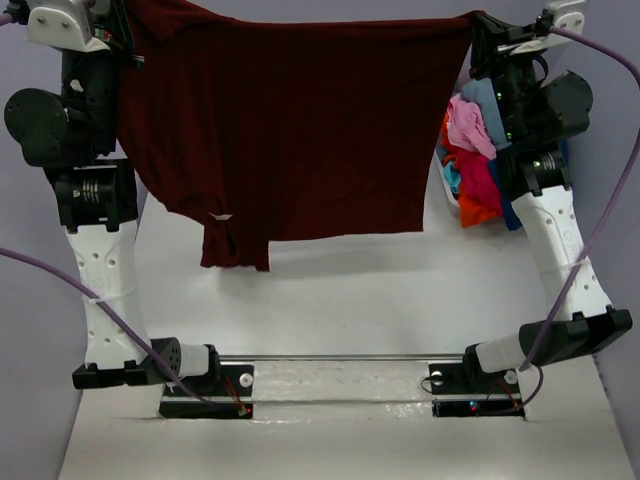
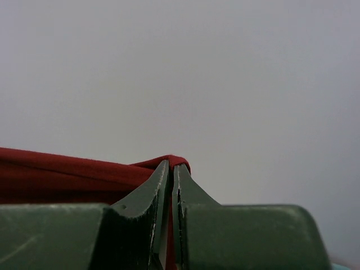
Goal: Fold and stack the t-shirts
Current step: Flatten out the tshirt
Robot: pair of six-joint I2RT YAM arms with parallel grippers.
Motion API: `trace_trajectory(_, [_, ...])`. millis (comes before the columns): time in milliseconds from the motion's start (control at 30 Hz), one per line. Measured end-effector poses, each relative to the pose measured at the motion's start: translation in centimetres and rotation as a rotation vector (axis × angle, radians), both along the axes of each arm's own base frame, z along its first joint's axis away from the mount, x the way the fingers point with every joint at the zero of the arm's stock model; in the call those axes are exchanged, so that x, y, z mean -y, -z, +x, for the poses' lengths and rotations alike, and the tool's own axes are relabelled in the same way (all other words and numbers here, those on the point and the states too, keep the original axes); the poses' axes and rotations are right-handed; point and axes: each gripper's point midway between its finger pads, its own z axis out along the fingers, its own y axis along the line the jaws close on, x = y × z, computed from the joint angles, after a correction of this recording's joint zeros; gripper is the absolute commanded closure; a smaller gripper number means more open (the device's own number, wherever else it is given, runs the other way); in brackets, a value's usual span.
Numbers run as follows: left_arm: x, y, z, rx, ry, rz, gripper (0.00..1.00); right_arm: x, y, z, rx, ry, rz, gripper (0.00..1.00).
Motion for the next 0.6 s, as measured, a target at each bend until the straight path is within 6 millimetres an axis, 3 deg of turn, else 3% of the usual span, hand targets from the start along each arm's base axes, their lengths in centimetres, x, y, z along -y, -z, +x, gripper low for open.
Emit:
trace_trajectory(100, [-0.3,1.4,1.1,-0.055,-0.02,0.002,0.94,0.0,-0.2,-2.2,-0.001,-0.019,-0.013,0.93])
trace_trajectory(200, [-0.5,1.2,0.2,-0.052,-0.036,0.004,0.94,0.4,-2.3,-6.0,0.053,-0.037,-0.018,0.93])
trace_trajectory(333, [-0.6,-0.2,-3.5,-0.002,-0.049,0.006,0.94,0.8,-5.0,-11.0,0.139,-0.06,-0.022,0.93])
trace_trajectory(433, [-0.4,-1.7,-7.5,0.062,-0.051,0.014,0.94,1.0,-6.2,-14.2,0.191,-0.074,-0.026,0.93])
trace_trajectory(600, [-0.2,-3.3,-11.9,0.133,-0.063,0.034,0.94,1.3,-6.7,-16.5,0.214,-0.08,-0.035,0.93])
